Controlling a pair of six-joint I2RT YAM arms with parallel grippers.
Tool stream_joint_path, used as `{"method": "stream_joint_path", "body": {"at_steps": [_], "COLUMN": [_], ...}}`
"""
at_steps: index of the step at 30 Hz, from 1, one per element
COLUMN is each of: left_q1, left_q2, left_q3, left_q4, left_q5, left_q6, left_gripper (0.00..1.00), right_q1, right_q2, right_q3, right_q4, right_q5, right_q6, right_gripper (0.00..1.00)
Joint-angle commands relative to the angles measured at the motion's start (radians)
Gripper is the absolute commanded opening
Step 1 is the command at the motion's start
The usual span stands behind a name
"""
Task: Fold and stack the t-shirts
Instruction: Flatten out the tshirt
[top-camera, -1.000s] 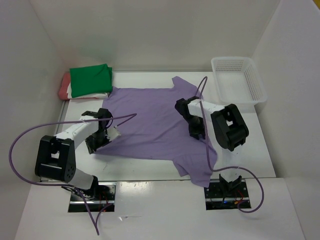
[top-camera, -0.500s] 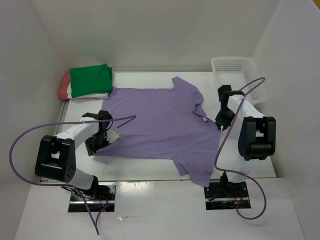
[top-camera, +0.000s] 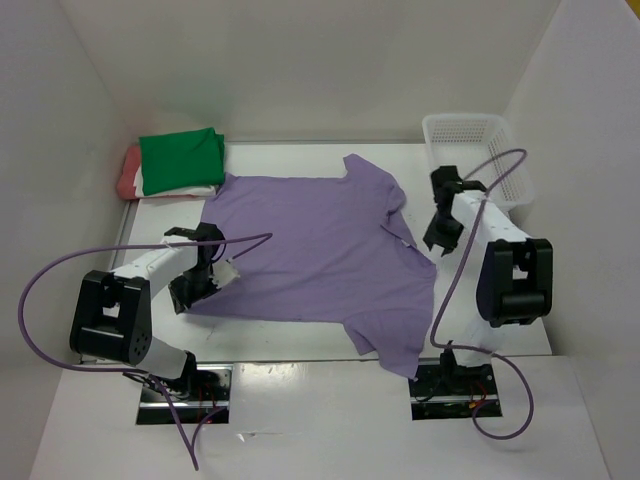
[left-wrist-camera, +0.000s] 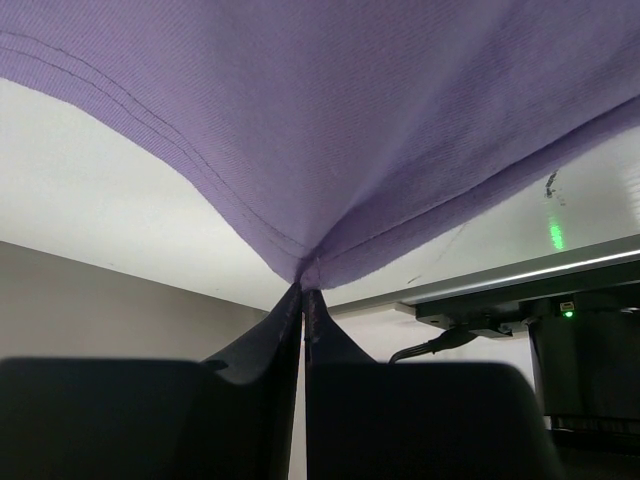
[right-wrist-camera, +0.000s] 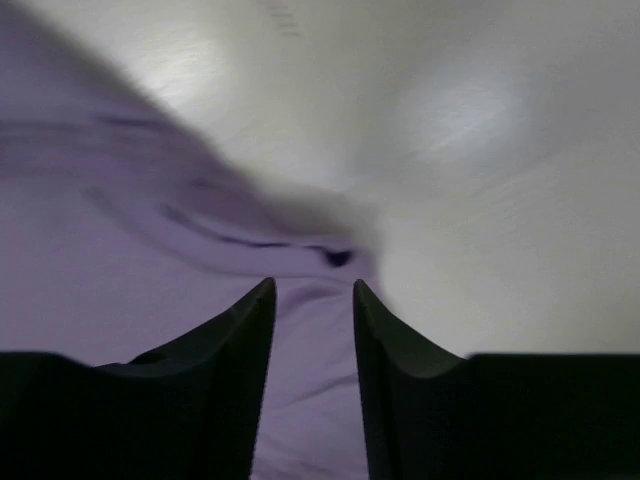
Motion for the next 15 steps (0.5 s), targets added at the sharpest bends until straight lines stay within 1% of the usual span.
{"method": "stream_joint_path", "body": {"at_steps": [1,2,3,4,6,9,11,15], "left_q1": [0.005,0.005,0.005,0.005,0.005,0.005,0.014,0.014], "left_q2": [-0.008,-0.008,-0.008,-0.008,0.001,0.001,0.001,0.021], "left_q3": [-0.007,-0.007,-0.007,-0.007,-0.007,-0.007,-0.007,-0.007], "left_q4": [-0.025,-0.025,-0.025,-0.025,-0.025,-0.025,-0.025,-0.025], "left_q5": [-0.016,-0.016,-0.016,-0.016,-0.016,-0.026,-0.026,-0.026], "left_q6": [-0.015,-0.015,-0.015,-0.015,-0.024,-0.024,-0.033,-0.033], "left_gripper": [0.06,0.06,0.07,0.07,0.07,0.08,0.08,0.10], "right_q1": [0.202,0.254,0.335,0.358,0.368,0.368,0.368,0.368], "right_q2": [-0.056,-0.031,0.037,0.079,0.197,0.297,0.340,0.440], "right_q3": [0.117,0.148,0.180,0.249,0.315,0.439,0.479,0.571], "right_q4": [0.042,0.032,0.019,-0.005,-0.014,-0.002,0.008,0.008], "right_q5": [0.036,0.077,0.157,0.185,0.176,0.176,0.176,0.151], "right_q6": [-0.042,-0.042,-0.042,-0.042,-0.053,-0.053,-0.062,-0.088], "right_gripper": [0.43,0.47,0.51,0.57,0.58,0.60,0.63,0.66]}}
